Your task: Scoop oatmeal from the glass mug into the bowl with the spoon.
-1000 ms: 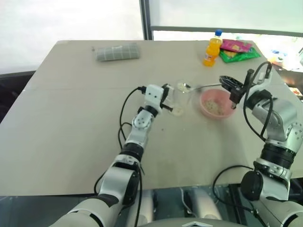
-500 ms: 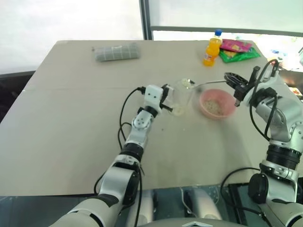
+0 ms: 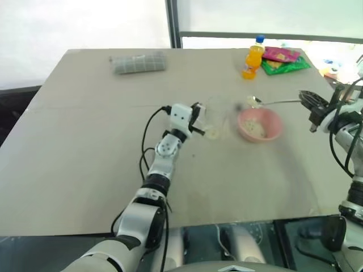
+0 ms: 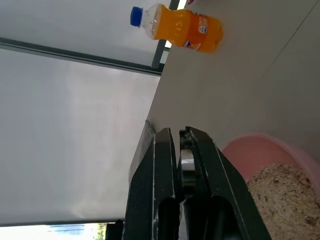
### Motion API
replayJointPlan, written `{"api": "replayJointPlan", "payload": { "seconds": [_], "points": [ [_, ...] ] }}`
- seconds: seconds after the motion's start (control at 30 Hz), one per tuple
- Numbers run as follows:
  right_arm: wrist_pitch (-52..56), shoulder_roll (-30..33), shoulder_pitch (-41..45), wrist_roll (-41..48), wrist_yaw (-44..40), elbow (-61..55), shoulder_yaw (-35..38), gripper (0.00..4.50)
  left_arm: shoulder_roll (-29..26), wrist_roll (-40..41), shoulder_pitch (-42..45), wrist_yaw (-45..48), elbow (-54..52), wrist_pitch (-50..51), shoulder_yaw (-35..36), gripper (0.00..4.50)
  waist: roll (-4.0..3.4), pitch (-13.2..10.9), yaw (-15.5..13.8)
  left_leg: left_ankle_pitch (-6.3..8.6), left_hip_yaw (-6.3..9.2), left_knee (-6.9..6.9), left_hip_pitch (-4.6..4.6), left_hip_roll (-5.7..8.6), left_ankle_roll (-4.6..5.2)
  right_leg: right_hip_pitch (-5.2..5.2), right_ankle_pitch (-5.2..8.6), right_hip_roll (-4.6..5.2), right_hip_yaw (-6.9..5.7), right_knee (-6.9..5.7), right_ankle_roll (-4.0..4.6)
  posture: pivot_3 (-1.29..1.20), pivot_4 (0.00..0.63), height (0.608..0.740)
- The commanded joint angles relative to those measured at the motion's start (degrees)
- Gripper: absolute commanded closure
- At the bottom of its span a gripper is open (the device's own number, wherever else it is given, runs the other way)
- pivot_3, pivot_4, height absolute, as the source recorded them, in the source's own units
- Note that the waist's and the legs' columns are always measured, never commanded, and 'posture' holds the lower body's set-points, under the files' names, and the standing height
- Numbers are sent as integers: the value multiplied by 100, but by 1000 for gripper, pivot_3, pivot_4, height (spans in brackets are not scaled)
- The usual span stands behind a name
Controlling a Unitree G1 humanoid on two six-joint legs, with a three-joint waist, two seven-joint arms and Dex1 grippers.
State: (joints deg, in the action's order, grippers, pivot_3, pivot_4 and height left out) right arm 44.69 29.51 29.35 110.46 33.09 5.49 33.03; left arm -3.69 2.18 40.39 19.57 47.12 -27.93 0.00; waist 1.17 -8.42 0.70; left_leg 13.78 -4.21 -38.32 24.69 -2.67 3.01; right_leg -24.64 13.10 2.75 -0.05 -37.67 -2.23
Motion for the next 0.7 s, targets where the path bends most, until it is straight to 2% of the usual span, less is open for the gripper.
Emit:
{"api": "replayJointPlan", "payload": {
  "seconds": [0.03,0.23,0.33,0.5,0.7],
  "points": [
    [94,333,33,-242,-489,65,39,4500,-65,8,-157,56,-245,190,-15,4440,0,0,8,0,0,0,-1,-1,0,0,0,-1,1,0,0,0,150,740],
    [342,770,160,-1481,-1391,167,-454,4500,-85,70,-343,35,-836,493,-14,4440,-1,0,6,0,-3,0,1,-2,0,-2,0,-3,5,2,0,0,150,740],
    [396,1088,155,-2477,-2055,45,-884,4500,-87,76,-430,17,-1086,639,-15,4440,-2,-1,-2,0,-3,0,2,-1,0,-2,0,-3,5,3,0,0,150,740],
    [346,1445,384,-3794,-3137,-557,-1564,4500,-105,76,-571,0,-1406,836,-10,4440,-10,-6,3,0,-3,0,4,-1,0,-4,0,-3,5,7,-1,0,150,740],
    [-117,2216,721,-5812,-4808,-1488,-2834,4500,-104,64,-724,-76,-1667,1088,-3,4440,-16,-10,-10,0,0,1,5,-1,0,-7,1,-4,2,7,-1,0,150,740]
  ]
}}
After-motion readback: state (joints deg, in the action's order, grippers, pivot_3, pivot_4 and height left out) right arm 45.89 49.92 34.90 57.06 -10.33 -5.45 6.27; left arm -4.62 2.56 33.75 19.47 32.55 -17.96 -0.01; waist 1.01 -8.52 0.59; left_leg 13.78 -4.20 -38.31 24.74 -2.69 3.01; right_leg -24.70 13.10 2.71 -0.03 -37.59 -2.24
